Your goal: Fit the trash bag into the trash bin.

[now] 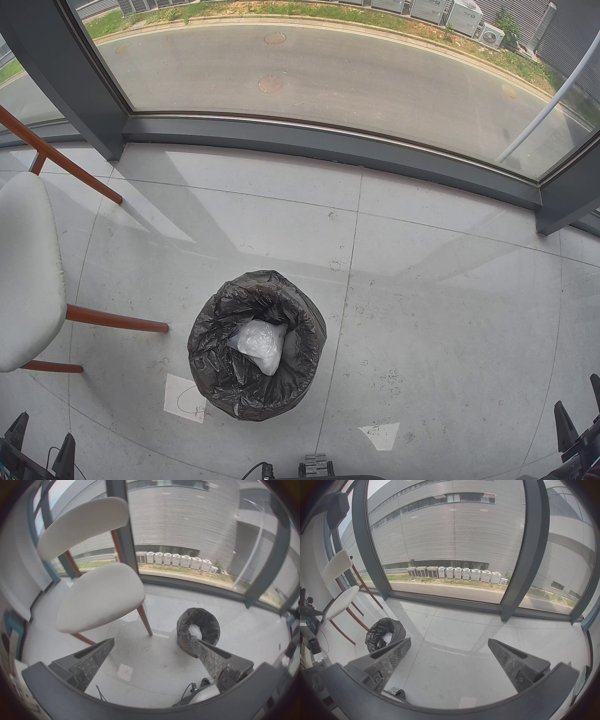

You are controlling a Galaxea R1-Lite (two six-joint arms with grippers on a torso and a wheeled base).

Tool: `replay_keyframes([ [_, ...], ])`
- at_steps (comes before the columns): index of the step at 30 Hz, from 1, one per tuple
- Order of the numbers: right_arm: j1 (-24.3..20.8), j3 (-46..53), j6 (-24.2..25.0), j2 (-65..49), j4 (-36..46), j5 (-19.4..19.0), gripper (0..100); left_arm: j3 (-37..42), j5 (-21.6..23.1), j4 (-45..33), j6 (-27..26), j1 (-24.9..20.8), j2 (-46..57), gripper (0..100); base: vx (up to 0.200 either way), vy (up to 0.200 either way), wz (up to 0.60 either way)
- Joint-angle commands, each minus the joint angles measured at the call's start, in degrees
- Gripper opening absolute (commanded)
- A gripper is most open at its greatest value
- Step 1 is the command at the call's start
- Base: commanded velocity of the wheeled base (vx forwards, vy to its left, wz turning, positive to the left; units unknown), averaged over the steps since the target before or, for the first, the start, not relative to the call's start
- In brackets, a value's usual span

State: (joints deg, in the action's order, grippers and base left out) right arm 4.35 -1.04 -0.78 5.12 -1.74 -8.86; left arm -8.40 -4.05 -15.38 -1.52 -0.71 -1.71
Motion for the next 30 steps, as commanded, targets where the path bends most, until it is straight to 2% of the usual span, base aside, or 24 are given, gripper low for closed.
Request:
replay_keyframes([
  [1, -5.9, 0.3, 0.8, -2.6, 1.0, -2.2, 100, 1.5, 4.3, 1.8, -1.1, 0.3, 0.3, 100, 0.000, 0.000, 0.00],
  [3, -3.6, 0.7, 2.3, -3.1, 0.0, 0.4, 100, 4.2, 5.6, 8.0, 1.6, 0.4, 0.3, 100, 0.000, 0.000, 0.00],
  [5, -4.5, 1.0, 3.0, -4.2, -1.2, 5.8, 100, 8.2, 5.6, 17.1, 4.0, 0.4, 0.3, 100, 0.000, 0.000, 0.00],
  [6, -4.6, 1.0, 3.0, -4.2, -1.2, 7.9, 100, 8.4, 5.7, 19.6, 4.4, 0.4, 0.3, 100, 0.000, 0.000, 0.00],
  [7, -4.5, 1.0, 3.2, -4.2, -1.2, 9.0, 100, 8.4, 5.8, 18.6, 4.4, 0.4, 0.3, 100, 0.000, 0.000, 0.00],
  [13, -4.5, 1.0, 3.7, -4.2, -1.2, 9.0, 100, 8.4, 5.5, 17.8, 1.9, 0.4, 0.3, 100, 0.000, 0.000, 0.00],
  [16, -4.5, 0.9, 3.0, -4.2, -1.2, 8.0, 100, 8.2, 4.8, 14.2, -0.8, 0.4, 0.3, 100, 0.000, 0.000, 0.00],
  [30, -4.4, 0.9, 1.3, -4.2, -1.1, 5.7, 100, 8.3, 4.8, 14.8, -0.1, 0.3, 0.3, 100, -0.014, 0.000, 0.00],
])
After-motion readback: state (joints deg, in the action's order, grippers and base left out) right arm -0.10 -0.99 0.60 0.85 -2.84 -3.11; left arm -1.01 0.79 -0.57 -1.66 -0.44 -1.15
